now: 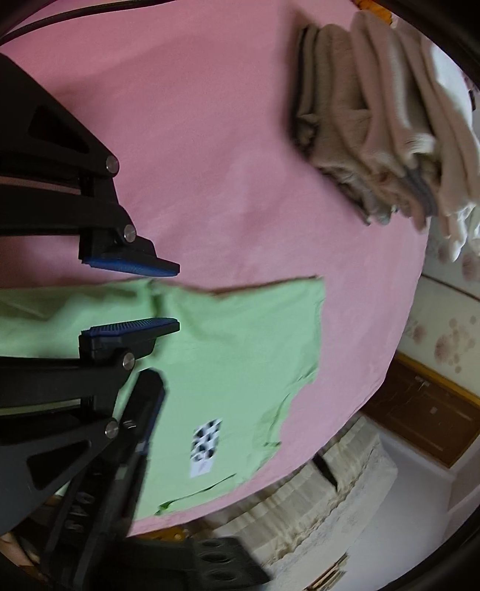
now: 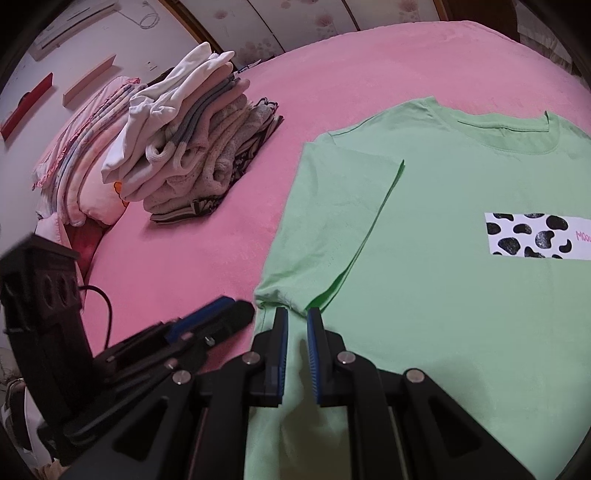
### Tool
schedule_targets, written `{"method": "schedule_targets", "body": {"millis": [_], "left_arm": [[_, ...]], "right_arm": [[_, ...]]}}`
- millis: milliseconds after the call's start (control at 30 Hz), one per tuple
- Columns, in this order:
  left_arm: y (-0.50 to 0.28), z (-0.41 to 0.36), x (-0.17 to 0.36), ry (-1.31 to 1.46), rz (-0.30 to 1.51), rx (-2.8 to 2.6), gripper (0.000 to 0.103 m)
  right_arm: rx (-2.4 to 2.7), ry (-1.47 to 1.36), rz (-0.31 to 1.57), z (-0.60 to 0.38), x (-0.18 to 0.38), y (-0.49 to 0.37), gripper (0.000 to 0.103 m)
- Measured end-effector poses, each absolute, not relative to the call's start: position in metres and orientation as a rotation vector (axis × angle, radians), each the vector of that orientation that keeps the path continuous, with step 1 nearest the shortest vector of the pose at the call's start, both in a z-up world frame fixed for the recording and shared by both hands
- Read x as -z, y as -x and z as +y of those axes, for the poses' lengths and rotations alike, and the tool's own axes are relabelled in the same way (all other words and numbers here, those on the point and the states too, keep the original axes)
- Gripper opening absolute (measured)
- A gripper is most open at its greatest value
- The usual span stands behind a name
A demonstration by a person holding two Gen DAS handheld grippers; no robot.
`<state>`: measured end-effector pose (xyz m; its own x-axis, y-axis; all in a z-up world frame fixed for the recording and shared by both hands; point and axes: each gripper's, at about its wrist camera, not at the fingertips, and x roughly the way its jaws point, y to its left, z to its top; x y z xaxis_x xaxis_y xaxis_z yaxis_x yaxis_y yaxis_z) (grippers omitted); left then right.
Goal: Fold small clothes
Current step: 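Open the left tool and release the folded side onto the shirt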
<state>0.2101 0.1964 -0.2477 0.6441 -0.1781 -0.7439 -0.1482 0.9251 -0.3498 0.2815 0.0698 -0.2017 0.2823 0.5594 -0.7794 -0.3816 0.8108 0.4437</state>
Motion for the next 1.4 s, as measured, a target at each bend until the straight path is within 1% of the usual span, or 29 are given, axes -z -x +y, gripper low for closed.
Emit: {"method": "schedule_targets", "body": {"millis": [133, 233, 267, 333, 567, 733, 800, 900, 1000, 1100, 1267, 1400], "left_arm": [[-0.235, 0.203, 0.249, 0.393, 0.906, 0.007, 0.020], [-0.249, 0.193, 0.254, 0.331, 0.933, 0.019, 0.020], [-0.250, 0.191, 0.257, 0.304, 0.941, 0.010, 0.022], [-0.255, 0.189, 0.265, 0.258, 0.971, -0.016, 0.022], [-0.255, 0.199, 0.279, 0.276, 0.988, -0.021, 0.023], [-0.252, 0.207, 0.272, 0.318, 0.988, -0.011, 0.023], [-0.253, 0.212, 0.263, 0.329, 0.975, -0.001, 0.026], [-0.261, 0.219, 0.246, 0.326, 0.946, 0.013, 0.028], [-0.281, 0.220, 0.233, 0.310, 0.938, 0.017, 0.028], [-0.314, 0.216, 0.232, 0.280, 0.951, 0.015, 0.028], [-0.366, 0.221, 0.254, 0.315, 1.033, 0.005, 0.028], [-0.386, 0.230, 0.264, 0.406, 1.028, 0.020, 0.028]], "right_arm": [[-0.625, -0.172, 1.113, 0.077, 0.203, -0.287, 0.011], [-0.605, -0.153, 1.118, 0.080, 0.208, -0.292, 0.011], [-0.590, -0.142, 1.123, 0.081, 0.210, -0.293, 0.011], [-0.573, -0.128, 1.132, 0.080, 0.216, -0.294, 0.011], [-0.550, -0.111, 1.160, 0.075, 0.232, -0.296, 0.010], [-0.558, -0.107, 1.164, 0.074, 0.227, -0.297, 0.010], [-0.578, -0.119, 1.160, 0.070, 0.219, -0.298, 0.010], [-0.580, -0.107, 1.128, 0.064, 0.205, -0.308, 0.010], [-0.555, -0.081, 1.093, 0.060, 0.193, -0.326, 0.011], [-0.531, -0.060, 1.061, 0.058, 0.185, -0.348, 0.011], [-0.531, -0.080, 1.040, 0.054, 0.184, -0.381, 0.011], [-0.514, -0.087, 1.060, 0.052, 0.195, -0.405, 0.011]]}}
